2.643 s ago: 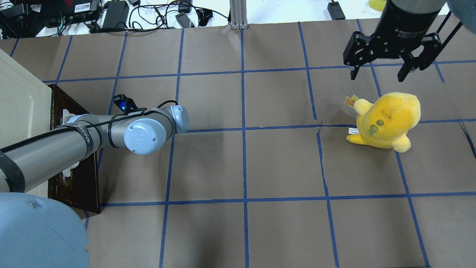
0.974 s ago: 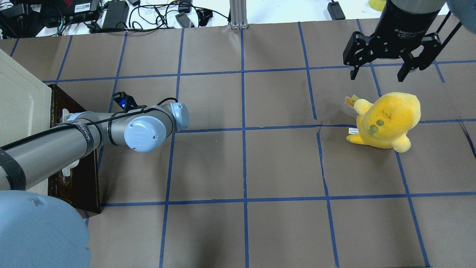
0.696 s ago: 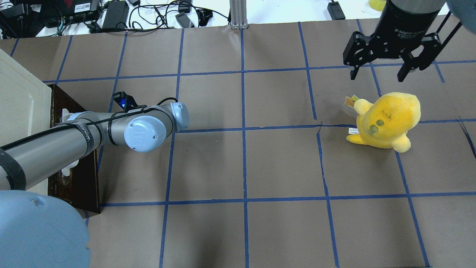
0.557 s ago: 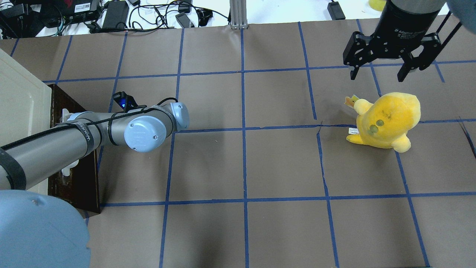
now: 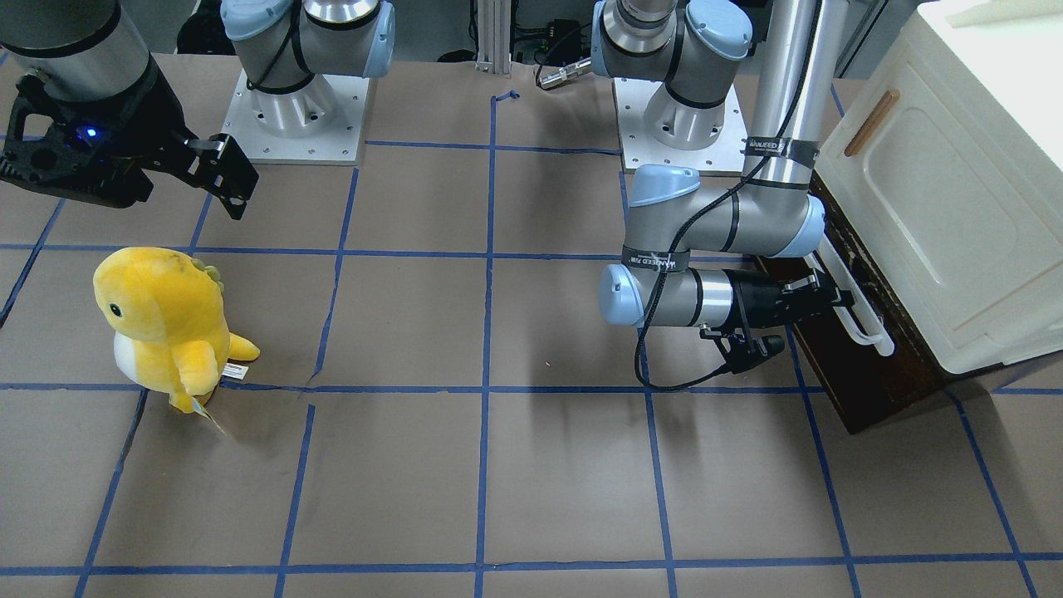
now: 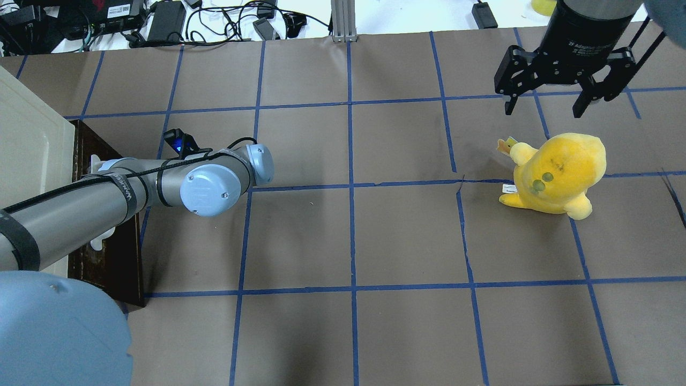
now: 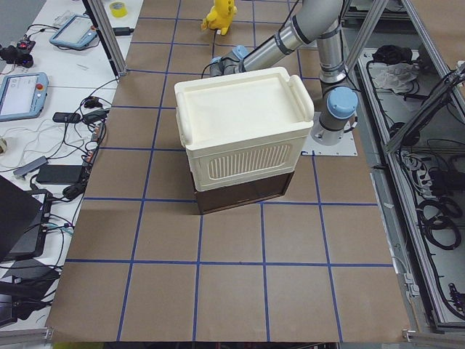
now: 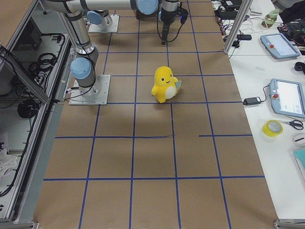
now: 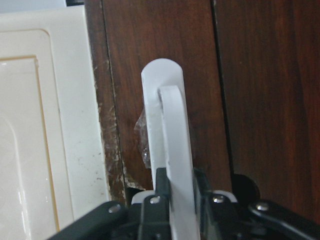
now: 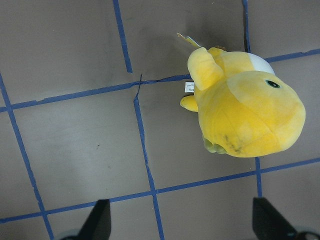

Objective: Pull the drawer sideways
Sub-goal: 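Pull the gripped handle away from the cabinet, sliding the drawer open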

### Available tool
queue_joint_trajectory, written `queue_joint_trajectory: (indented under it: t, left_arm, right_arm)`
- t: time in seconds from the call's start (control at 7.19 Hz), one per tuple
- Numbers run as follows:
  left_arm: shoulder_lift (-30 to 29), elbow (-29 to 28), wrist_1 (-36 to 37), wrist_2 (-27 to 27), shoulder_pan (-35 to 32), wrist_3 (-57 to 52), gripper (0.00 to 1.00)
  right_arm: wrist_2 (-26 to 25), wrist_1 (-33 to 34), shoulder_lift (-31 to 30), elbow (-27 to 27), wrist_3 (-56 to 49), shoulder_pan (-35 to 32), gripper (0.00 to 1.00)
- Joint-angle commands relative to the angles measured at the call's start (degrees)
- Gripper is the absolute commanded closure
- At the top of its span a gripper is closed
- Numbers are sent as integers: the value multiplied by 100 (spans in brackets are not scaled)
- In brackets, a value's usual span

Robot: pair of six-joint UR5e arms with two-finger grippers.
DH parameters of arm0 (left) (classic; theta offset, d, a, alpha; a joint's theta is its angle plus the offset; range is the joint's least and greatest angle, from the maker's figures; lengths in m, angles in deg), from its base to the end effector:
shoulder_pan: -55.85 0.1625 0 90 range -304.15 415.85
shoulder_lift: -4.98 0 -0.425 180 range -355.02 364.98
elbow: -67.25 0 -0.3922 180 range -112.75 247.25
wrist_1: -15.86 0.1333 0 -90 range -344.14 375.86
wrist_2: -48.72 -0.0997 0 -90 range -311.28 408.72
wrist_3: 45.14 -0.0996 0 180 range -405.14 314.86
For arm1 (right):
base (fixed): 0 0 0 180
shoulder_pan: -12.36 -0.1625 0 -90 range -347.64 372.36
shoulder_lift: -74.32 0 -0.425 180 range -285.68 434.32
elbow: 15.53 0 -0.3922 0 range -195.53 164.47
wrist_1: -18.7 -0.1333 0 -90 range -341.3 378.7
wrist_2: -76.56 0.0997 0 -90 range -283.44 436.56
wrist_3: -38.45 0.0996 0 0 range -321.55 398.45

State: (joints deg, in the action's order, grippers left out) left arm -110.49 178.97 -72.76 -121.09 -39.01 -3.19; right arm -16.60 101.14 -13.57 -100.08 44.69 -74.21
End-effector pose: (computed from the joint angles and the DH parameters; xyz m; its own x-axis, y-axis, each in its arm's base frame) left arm -0.0780 -0.5013 0.1747 -0.1261 0.0698 -0.9896 -0.0339 0.9966 0.0747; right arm 0.0977 -0.5060 0.5035 -0.9845 0.1636 0.0626 0.1677 0.9836 0.0672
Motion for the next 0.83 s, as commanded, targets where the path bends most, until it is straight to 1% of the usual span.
queue_joint_trajectory:
  t: [0.0,0.56,0.7]
  left_arm:
    - [-19,-18,3,9,-41,-64,88]
    - [-28,-79,11,36,-375,-81,88]
    - [-28,-106,3,166,-410,-90,88]
  right_arm:
    - [0,0,0,0,0,0,0]
    - [0,0,0,0,0,9,0]
    - [0,0,0,0,0,0,0]
